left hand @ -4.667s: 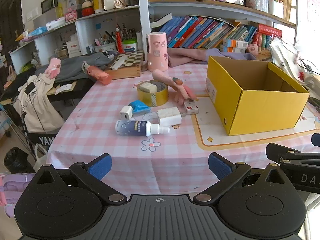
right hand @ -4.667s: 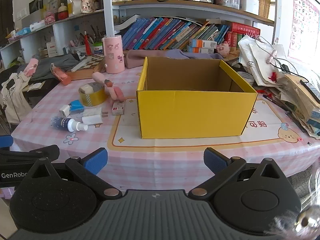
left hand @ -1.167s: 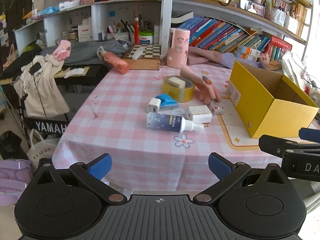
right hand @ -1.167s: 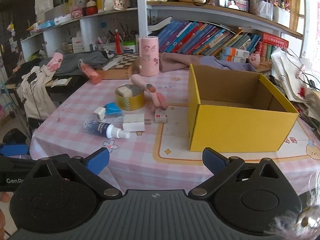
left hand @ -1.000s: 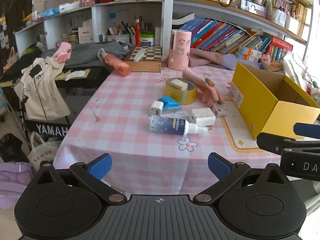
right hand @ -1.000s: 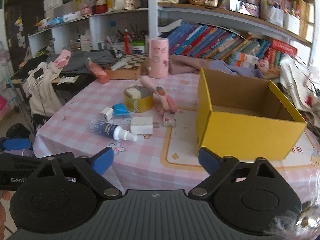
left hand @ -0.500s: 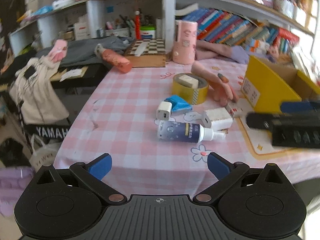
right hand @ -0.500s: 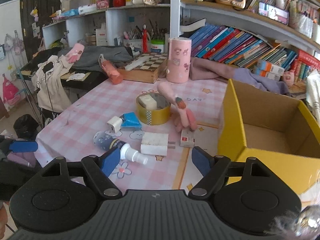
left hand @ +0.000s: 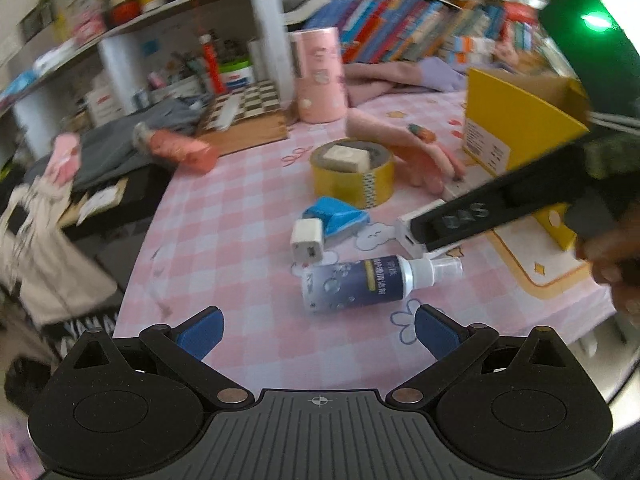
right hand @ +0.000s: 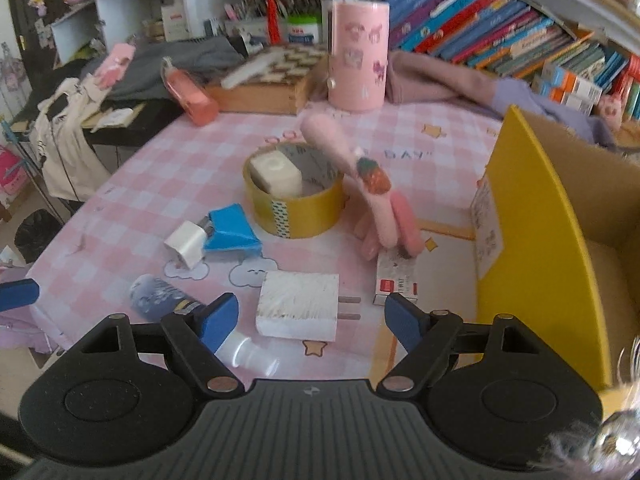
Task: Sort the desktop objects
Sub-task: 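Grasp the white rectangular block with the right gripper while the left gripper approaches the spray bottle, then grasp the white spray bottle with the left gripper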
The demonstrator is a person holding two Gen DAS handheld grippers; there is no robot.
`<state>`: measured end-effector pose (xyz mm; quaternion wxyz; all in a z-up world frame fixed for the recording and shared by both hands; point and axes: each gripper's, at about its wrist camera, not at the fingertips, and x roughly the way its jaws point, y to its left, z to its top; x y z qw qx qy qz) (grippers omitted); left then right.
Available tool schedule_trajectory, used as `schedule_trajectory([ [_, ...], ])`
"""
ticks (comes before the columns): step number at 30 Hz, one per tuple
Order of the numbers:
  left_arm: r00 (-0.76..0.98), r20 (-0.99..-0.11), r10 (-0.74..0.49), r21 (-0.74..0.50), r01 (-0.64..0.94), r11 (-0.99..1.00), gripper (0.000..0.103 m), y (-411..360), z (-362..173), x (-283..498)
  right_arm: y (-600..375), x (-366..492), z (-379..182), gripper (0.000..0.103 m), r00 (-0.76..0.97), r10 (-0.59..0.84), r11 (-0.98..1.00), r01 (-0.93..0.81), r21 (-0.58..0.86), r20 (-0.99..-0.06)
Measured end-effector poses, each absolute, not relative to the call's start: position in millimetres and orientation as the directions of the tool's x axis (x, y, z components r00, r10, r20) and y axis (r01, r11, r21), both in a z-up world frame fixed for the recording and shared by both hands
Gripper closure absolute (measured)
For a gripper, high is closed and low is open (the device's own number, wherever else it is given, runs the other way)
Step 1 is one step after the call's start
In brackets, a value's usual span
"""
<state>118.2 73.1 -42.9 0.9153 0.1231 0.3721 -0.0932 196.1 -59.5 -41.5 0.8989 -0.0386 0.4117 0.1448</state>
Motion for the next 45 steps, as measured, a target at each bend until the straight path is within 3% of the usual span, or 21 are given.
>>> schedule_trajectory([
  [7,0.670,-0.722,-0.169,0.284,0.511,0.811,0.001,58,-55,132,-55,225,-62,0.022,0.541,0.226,0.959,-0.268,0.088,-0.810],
  [12,0.636,-0.742,-0.212,0.328,0.620,0.713,0.001,45,-63,146,-58,229,-68,0.032,0.522,0.229,0.955,-0.283,0.087,-0.821],
  [14,0.616,-0.752,-0.234,0.316,0.649,0.692,0.002,43,-65,153,-61,226,-68,0.040,0.526,0.236,0.950,-0.300,0.082,-0.817],
  [22,0.496,-0.816,-0.296,0.188,0.713,0.675,0.019,49,-71,184,-74,225,-67,0.040,0.518,0.225,0.953,-0.292,0.077,-0.825],
  [24,0.493,-0.822,-0.287,0.179,0.700,0.691,0.030,53,-70,188,-77,222,-66,0.040,0.514,0.224,0.953,-0.294,0.076,-0.828],
  [28,0.478,-0.841,-0.254,0.160,0.668,0.727,0.033,54,-69,191,-82,218,-66,0.040,0.510,0.225,0.952,-0.296,0.076,-0.830],
  [31,0.459,-0.858,-0.228,0.148,0.648,0.747,0.041,52,-66,188,-84,215,-66,0.040,0.510,0.227,0.951,-0.299,0.076,-0.830],
  [35,0.418,-0.888,-0.190,0.066,0.527,0.847,0.043,58,-63,195,-84,211,-66,0.040,0.511,0.228,0.947,-0.315,0.067,-0.829],
  [39,0.404,-0.882,-0.245,-0.098,0.350,0.932,0.061,81,-64,203,-84,211,-66,0.040,0.512,0.231,0.945,-0.320,0.066,-0.827],
  [42,0.421,-0.863,-0.278,-0.208,0.205,0.956,0.064,104,-64,205,-84,210,-66,0.040,0.514,0.233,0.942,-0.331,0.060,-0.825],
  [45,0.435,-0.864,-0.252,-0.163,0.230,0.959,0.064,101,-64,197,-83,209,-66,0.040,0.519,0.234,0.938,-0.343,0.051,-0.822],
])
